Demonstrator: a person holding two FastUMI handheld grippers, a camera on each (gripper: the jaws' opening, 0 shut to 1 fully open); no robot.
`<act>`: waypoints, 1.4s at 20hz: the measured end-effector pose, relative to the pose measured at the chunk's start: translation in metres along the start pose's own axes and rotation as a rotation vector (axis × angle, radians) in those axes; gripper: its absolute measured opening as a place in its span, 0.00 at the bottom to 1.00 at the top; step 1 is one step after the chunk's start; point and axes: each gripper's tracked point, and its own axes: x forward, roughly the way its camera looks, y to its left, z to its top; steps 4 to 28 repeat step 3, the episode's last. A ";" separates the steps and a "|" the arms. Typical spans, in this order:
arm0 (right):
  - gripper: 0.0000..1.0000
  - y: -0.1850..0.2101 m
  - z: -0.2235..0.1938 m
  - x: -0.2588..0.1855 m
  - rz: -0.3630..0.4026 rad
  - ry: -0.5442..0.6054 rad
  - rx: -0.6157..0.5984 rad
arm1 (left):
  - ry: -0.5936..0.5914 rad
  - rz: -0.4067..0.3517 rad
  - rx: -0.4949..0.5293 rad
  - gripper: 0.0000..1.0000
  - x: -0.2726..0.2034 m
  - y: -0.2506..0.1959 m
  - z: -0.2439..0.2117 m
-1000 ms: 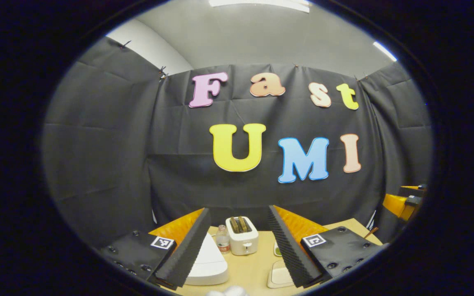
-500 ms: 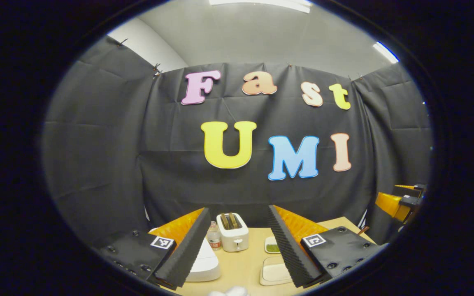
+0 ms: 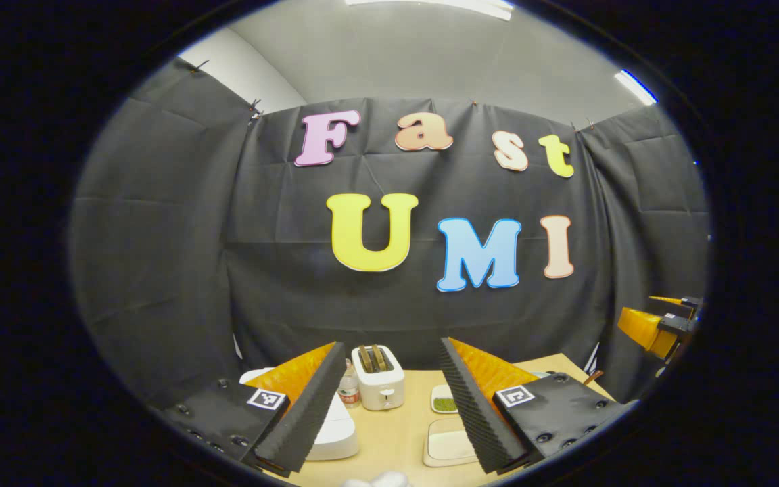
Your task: Close the left gripper, press the button to open the rice cooker; take a wooden spoon from the chopstick holder with the right hand, scoop a spoonful of rice and pour it into the rice cooker, then put the wooden spoon back into the chopstick holder.
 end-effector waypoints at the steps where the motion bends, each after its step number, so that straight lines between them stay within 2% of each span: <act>1: 0.98 0.001 0.000 0.000 -0.001 0.001 0.001 | -0.001 0.005 0.003 0.98 0.001 0.002 -0.001; 28: 0.98 0.002 -0.001 0.000 0.001 0.005 0.004 | 0.001 0.006 0.003 0.98 0.001 0.003 -0.002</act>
